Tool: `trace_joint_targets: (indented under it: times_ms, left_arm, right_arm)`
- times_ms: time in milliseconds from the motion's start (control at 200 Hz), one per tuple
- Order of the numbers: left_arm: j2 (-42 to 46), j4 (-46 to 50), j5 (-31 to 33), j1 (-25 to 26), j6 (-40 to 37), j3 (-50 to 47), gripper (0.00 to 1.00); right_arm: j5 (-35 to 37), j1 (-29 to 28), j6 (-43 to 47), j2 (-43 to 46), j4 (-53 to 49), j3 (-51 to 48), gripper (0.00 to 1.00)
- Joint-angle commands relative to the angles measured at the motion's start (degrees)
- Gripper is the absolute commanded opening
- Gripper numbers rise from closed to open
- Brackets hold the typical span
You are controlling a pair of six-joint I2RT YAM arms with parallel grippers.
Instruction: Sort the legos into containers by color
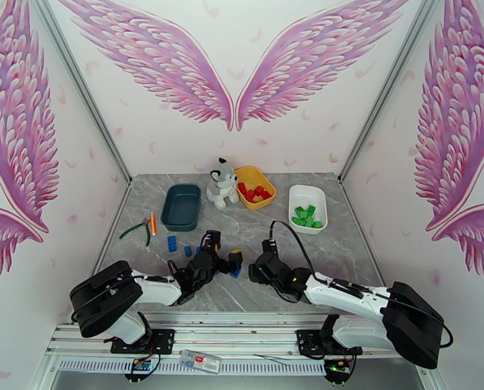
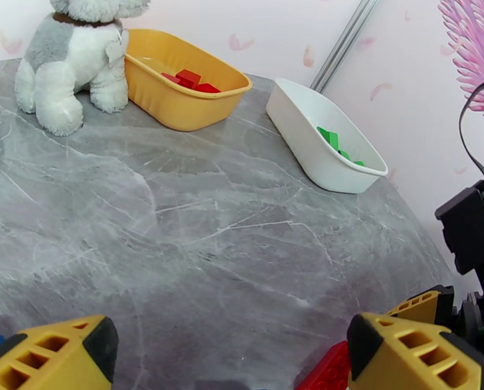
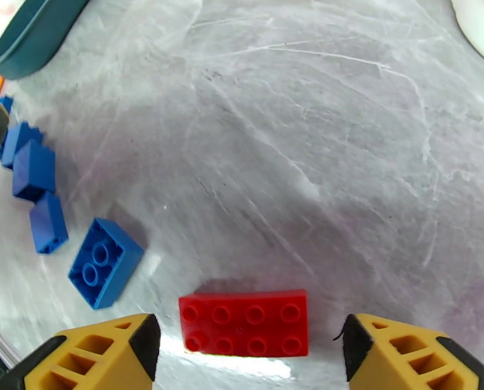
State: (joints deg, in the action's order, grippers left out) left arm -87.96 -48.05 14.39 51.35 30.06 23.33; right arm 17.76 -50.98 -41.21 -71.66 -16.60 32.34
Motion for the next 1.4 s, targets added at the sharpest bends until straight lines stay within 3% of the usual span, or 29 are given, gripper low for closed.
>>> trace_joint_targets:
  times_ms: [0,185,510,875,1030,1190,1400]
  left_arm:
    - [2.83,1.5,0.29,-0.46,-0.36,-1.63,0.99]
    - [7.04,3.67,1.35,-0.62,-0.92,-2.92,0.99]
    - [10.62,5.6,1.95,-0.9,-1.24,-3.84,0.99]
    - [8.39,5.86,0.6,-0.91,-1.15,-2.07,0.99]
    - [8.12,6.3,0.36,-0.92,-1.32,-1.64,0.99]
    - [8.73,7.18,0.72,-0.99,-1.58,-1.71,0.99]
    - [9.28,8.73,0.67,-1.25,-1.73,-1.28,0.99]
  right_arm:
    - [0.58,-1.04,0.83,-1.03,-6.76,2.52,0.73]
    - [1.34,-2.92,0.67,-2.94,-9.6,3.43,0.79]
    - [1.89,-5.44,-0.21,-8.06,-10.0,2.88,0.74]
    - [11.01,-5.19,0.38,-15.53,-5.48,6.79,0.9]
    - [10.56,-2.59,2.03,-20.34,-3.59,10.25,0.9]
    - [5.65,2.83,3.99,-22.88,0.63,10.8,0.86]
    - [-1.28,8.47,5.02,-23.17,6.11,9.85,0.74]
